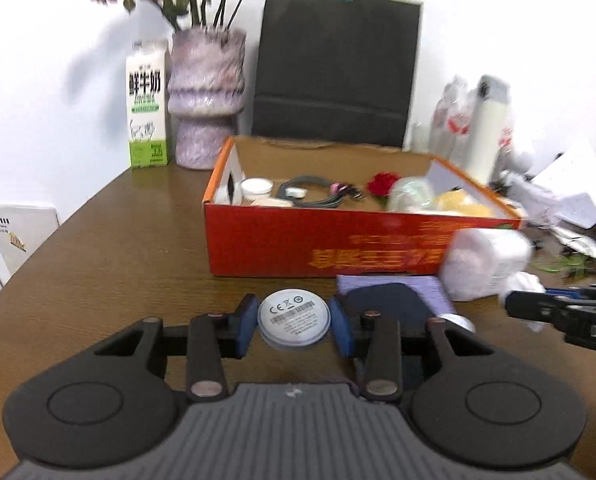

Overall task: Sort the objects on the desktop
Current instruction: 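Grasp the white round container with the left tool while the right tool grasps the white tissue, then carry the container and tissue into the box and open both tools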

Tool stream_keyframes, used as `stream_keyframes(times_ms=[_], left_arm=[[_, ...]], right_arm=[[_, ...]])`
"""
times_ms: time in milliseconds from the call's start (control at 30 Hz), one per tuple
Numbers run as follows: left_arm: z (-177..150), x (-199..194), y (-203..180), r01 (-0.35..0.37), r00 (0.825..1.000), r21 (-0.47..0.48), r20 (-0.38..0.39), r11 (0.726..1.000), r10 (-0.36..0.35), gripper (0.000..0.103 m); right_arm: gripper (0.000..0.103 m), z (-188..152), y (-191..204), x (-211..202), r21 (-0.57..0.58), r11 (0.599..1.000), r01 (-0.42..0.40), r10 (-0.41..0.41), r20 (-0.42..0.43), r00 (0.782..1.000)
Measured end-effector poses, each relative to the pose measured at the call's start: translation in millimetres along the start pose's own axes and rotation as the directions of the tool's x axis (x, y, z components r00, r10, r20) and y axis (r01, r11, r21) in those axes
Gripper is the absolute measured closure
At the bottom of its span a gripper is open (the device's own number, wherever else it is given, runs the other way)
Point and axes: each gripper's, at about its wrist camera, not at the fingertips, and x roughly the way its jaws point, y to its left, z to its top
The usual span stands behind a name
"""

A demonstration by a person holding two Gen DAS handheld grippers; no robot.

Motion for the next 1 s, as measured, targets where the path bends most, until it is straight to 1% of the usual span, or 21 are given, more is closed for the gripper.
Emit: stream_keyframes(times_ms=[67,167,267,333,433,533,633,767,867,1000], left_arm=[[-7.4,-20.1,-9.6,0.016,1.000,0.004,0.003,1.000,-0.016,0.063],[-21.6,-46.6,-26.5,0.049,0.999,0.037,-0.006,0.998,-0.049,0.063],[-37.5,-69.7,-40.7,0.083,0.996,0.066,-0.019,0.994,-0.082,0.063],[-48.4,-82.8,-49.0,0.100,0.995,0.078,-0.028,0.992,-0.098,0.063],[-62.8,-99.2,-58.1,0.114,0.993,0.100,-0.035,0.988,-0.111,0.063],[-74.1,-116.4,-64.3,0.130,0.991,0.112,-0.037,0.985,-0.126,0.063],[-81.8,-131.2,-66.5,0.127,0.992,0.121,-0.029,0.985,-0.124,0.063],[-87.0,-150.7,-63.6,0.127,0.992,0.106,-0.012,0.986,-0.126,0.063],[-86.8,-162.9,-60.7,0.119,0.993,0.103,0.010,0.988,-0.121,0.063],[-81.2,-169.1,-54.3,0.124,0.992,0.086,0.026,0.989,-0.126,0.063]], right_arm=[[0.086,-8.0,7.5,-13.9,0.000,1.000,-0.005,0.005,0.002,1.000],[0.086,-26.0,16.6,-32.6,0.028,0.999,-0.032,0.033,-0.022,0.999],[0.086,-48.4,27.6,-50.3,0.017,1.000,-0.022,0.023,-0.045,0.999],[0.086,-62.1,31.3,-60.3,0.023,0.999,-0.036,0.037,-0.067,0.997],[0.086,-78.5,35.8,-79.3,0.017,1.000,-0.014,0.015,-0.074,0.997],[0.086,-89.9,36.7,-97.0,0.033,0.999,-0.011,0.013,-0.073,0.997],[0.086,-99.2,38.7,-112.3,0.042,0.999,0.001,0.002,-0.069,0.998],[0.086,-106.5,45.2,-129.5,0.040,0.999,0.004,-0.002,-0.057,0.998],[0.086,-107.7,50.3,-139.3,0.030,1.000,0.001,0.000,-0.042,0.999],[0.086,-106.4,53.5,-149.0,0.022,1.000,-0.003,0.003,-0.023,1.000]])
